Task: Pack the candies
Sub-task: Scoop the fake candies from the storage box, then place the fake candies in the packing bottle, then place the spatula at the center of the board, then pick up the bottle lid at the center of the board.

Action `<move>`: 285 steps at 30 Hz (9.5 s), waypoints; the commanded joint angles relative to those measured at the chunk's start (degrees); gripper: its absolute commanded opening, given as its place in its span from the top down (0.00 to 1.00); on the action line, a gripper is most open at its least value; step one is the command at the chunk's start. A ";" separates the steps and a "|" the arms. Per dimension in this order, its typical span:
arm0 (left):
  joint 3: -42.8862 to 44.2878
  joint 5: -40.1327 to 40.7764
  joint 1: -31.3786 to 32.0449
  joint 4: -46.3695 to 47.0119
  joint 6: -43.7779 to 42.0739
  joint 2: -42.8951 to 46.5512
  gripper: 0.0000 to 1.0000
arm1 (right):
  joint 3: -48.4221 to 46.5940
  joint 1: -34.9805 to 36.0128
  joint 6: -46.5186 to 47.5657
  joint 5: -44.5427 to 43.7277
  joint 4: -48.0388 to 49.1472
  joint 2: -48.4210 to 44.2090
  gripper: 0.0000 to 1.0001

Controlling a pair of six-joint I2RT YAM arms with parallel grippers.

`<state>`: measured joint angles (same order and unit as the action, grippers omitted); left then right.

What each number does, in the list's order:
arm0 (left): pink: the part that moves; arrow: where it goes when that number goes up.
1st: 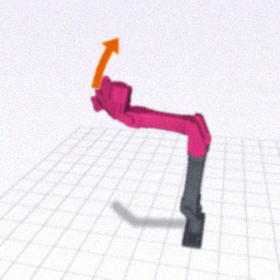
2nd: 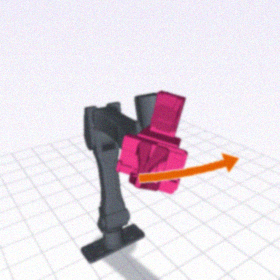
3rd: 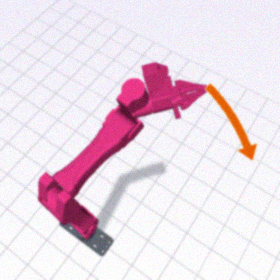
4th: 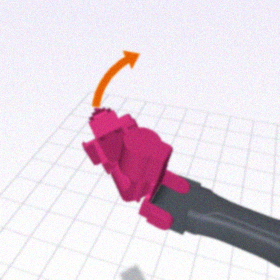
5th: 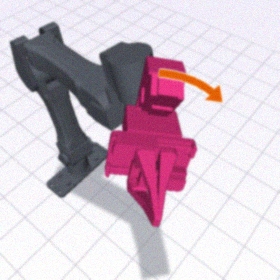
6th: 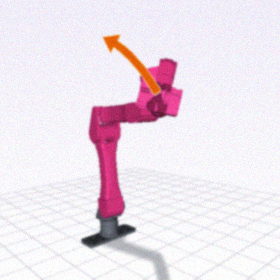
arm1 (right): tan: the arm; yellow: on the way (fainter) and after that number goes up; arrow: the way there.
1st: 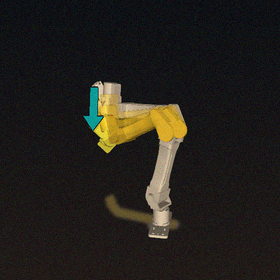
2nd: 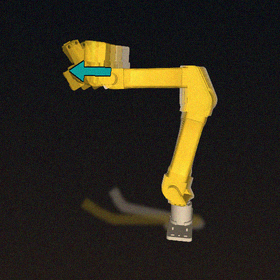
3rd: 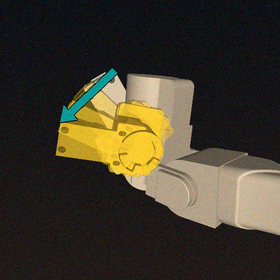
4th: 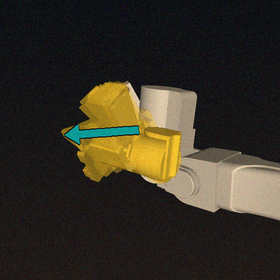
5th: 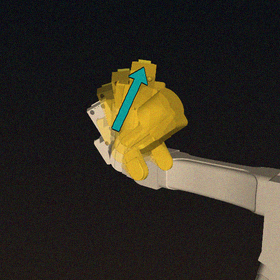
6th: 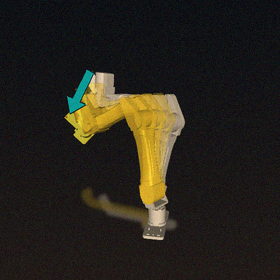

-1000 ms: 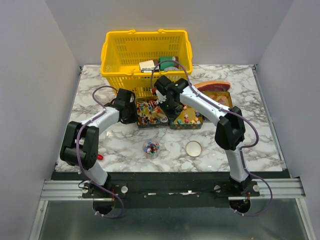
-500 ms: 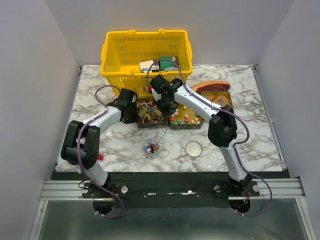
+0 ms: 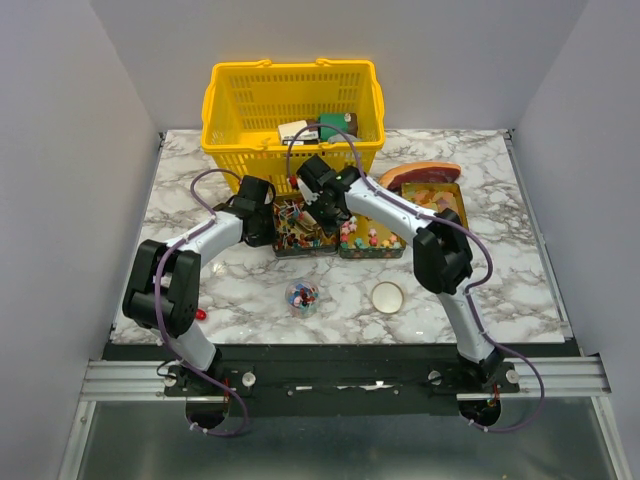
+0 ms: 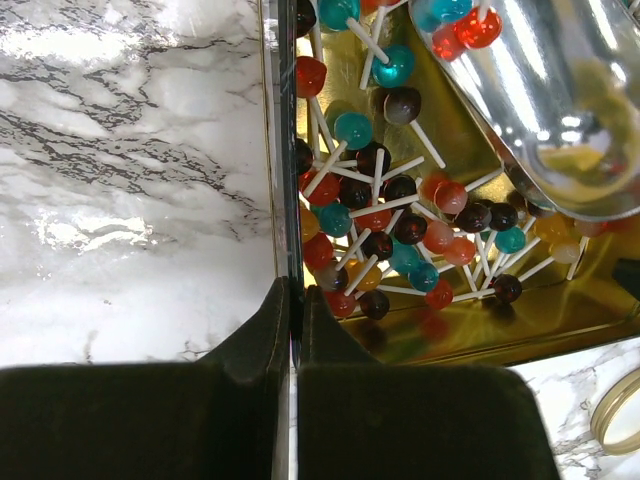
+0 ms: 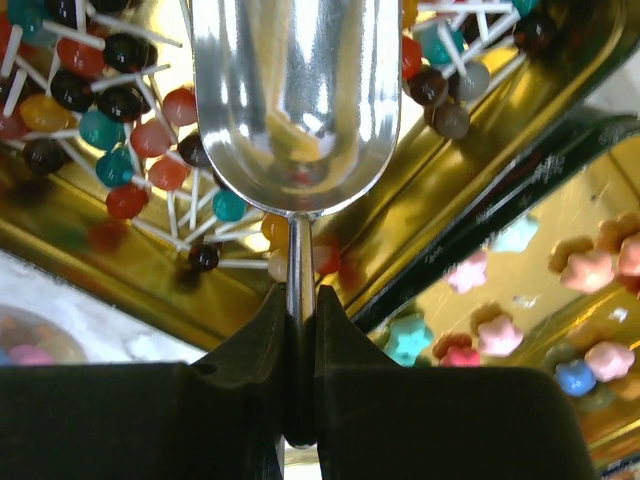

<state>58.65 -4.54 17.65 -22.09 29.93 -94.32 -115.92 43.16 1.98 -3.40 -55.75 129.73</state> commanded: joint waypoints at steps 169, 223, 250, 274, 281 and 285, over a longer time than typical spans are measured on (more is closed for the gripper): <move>-12.59 3.92 0.19 -3.15 5.57 37.80 0.01 | 79.79 -10.55 -36.01 -15.43 24.97 -69.24 0.51; -20.60 2.08 -0.77 -3.14 7.86 47.65 0.01 | 75.93 17.22 -44.69 -20.60 38.61 -42.01 0.99; -21.04 -34.47 -0.42 24.27 2.60 56.44 0.03 | 54.93 11.69 -27.81 31.15 35.62 -86.58 0.99; -14.27 -65.60 15.04 40.64 -3.65 52.84 0.02 | 49.56 11.60 -36.68 53.48 44.05 -74.20 0.99; -12.69 -63.85 18.91 35.97 -7.96 50.03 0.12 | 49.91 11.60 -38.80 56.48 46.78 -72.08 0.99; -12.60 -62.53 19.97 35.10 -8.49 49.50 0.39 | 50.79 11.60 -39.33 55.26 47.31 -72.34 0.99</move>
<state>44.47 -67.85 36.53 14.87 23.64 -44.86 -64.99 55.00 -36.01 50.65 -11.38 57.91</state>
